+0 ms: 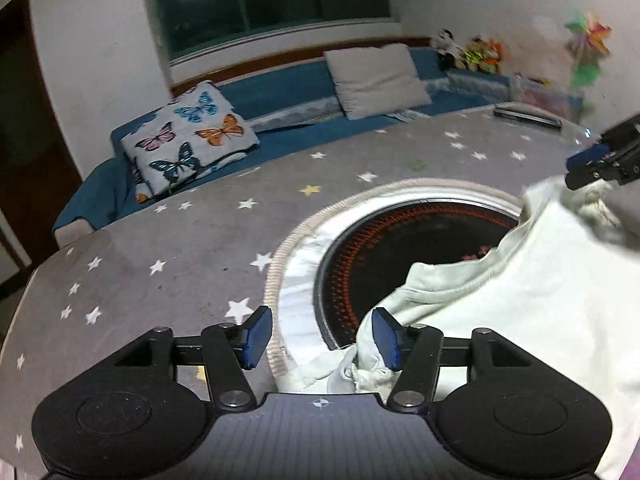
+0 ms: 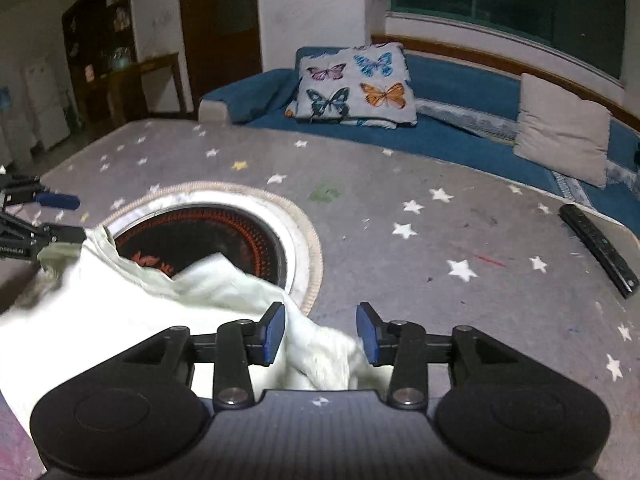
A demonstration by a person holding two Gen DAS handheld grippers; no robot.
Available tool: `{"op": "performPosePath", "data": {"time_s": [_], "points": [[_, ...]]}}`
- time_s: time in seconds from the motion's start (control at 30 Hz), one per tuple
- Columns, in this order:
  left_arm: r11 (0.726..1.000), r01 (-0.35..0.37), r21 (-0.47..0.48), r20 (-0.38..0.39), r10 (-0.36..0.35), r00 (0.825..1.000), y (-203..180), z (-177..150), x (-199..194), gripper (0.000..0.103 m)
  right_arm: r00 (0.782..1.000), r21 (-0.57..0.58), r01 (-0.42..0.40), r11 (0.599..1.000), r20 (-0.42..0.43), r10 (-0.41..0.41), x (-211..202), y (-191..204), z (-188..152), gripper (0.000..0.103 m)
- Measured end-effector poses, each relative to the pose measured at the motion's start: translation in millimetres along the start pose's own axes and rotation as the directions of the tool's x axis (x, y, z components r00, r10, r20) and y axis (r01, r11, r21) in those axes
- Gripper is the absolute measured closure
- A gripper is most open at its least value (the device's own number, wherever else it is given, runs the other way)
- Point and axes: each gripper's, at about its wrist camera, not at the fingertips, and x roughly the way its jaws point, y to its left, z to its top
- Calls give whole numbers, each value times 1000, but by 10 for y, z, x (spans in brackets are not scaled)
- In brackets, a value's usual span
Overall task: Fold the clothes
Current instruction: 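Lift the mint-green shirt by its hem with both grippers, then fold the lifted shirt over onto itself and open both grippers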
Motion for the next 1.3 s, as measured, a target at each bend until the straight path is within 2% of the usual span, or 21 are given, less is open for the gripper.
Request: {"op": "performPosePath", "data": {"time_s": [0.07,0.1,0.2,0.27,0.3,0.37,0.47,0.57,0.63,0.73,0.83,1.0,1.1,1.17,1.23,1.3], "points": [[1000,-25,-13,14,25,1000,20,15,-56,35,999,19,27,999,16,-28,-65,-32,23,63],[999,-36,-21,20,36,999,35,15,-89,33,999,38,35,999,21,-36,-92,-59,29,64],[996,-57,-64,37,60,998,91,24,-191,33,998,76,35,996,44,-39,-157,-85,25,69],[994,-49,-93,50,53,997,104,21,-259,35,999,73,14,997,36,-16,-139,-51,9,77],[994,-36,-105,55,42,998,96,10,-290,37,1000,68,0,998,28,-2,-113,-23,-1,80],[993,-13,-121,54,19,998,67,-18,-318,54,1000,60,-16,998,7,16,-24,32,-21,81],[992,16,-129,39,-11,999,14,-68,-295,66,999,67,-20,998,-24,22,144,74,-48,82],[992,0,-130,2,0,1000,13,-119,-176,72,998,90,2,996,-61,3,315,68,-99,83],[988,-23,-154,-34,18,999,71,-156,-84,74,998,91,10,996,-57,-4,280,55,-100,84],[979,-52,-198,-57,41,998,172,-220,-52,74,999,94,20,995,-51,-15,227,35,-102,84],[970,-70,-231,-45,61,997,228,-283,-183,72,999,92,27,995,-41,-23,103,7,-110,83],[969,-23,-247,-16,19,1000,77,-505,-660,70,999,67,18,998,-30,-16,-331,18,-253,81],[967,6,-257,2,-6,1000,-14,-639,-946,66,999,46,5,999,-37,-4,-583,74,-414,78],[965,25,-262,13,-22,1000,-79,-730,-1134,58,999,30,-13,999,-42,14,-794,142,-565,75],[964,43,-263,19,-39,999,-202,-838,-1299,54,999,19,-29,999,-45,29,-970,201,-691,69],[965,55,-258,28,-50,998,-334,-943,-1457,51,998,14,-47,999,-51,48,-1109,258,-811,69]]}}
